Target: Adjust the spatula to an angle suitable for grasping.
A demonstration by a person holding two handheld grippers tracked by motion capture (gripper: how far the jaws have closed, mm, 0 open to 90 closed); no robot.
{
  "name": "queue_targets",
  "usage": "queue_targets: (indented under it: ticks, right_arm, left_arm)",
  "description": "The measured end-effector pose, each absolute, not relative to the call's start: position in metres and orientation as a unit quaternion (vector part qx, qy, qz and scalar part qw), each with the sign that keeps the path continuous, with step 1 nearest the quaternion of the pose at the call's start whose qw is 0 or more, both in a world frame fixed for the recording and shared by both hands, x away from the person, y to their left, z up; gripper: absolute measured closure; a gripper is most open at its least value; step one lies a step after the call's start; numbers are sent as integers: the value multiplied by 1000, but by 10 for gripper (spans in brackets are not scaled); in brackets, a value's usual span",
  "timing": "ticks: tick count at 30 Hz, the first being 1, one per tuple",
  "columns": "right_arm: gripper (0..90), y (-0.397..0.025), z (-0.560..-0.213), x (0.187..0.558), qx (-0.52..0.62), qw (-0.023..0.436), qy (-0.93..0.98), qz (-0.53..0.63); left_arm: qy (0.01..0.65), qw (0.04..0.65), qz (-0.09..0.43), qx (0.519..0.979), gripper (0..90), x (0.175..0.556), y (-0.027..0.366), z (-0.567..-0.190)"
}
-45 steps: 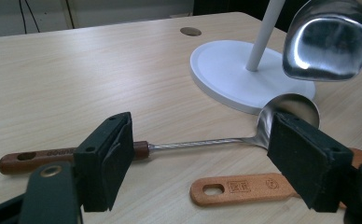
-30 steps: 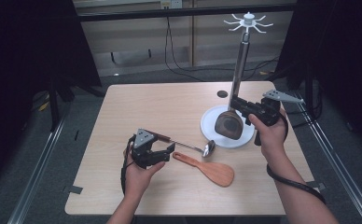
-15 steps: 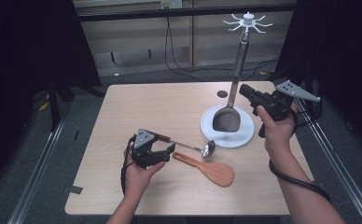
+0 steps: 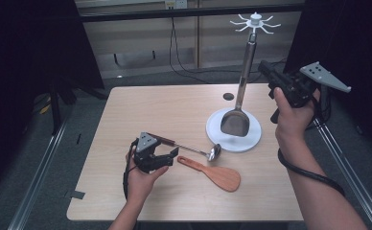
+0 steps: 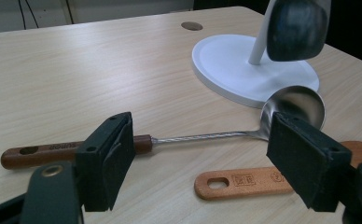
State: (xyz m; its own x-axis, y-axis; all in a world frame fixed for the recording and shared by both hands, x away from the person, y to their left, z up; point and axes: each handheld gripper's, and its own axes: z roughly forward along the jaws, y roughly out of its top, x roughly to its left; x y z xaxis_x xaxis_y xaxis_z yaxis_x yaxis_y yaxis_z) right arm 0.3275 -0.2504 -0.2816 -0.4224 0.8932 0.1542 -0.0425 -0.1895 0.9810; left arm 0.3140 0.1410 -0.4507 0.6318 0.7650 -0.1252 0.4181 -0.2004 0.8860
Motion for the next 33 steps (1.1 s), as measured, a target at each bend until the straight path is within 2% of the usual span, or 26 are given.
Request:
queue_targets:
  ticks: [8, 22, 33]
  right_arm:
    - [900, -259, -259, 335, 416, 374, 497, 664]
    - [900, -259, -241, 347, 405, 411, 475, 664]
    - [900, -248, -235, 349, 388, 397, 485, 676]
  left_arm:
    - [390, 497, 173, 755, 230, 314, 141, -450]
    - [391, 499, 174, 753, 229, 315, 144, -449]
    - [389, 503, 175, 752, 229, 315, 143, -448]
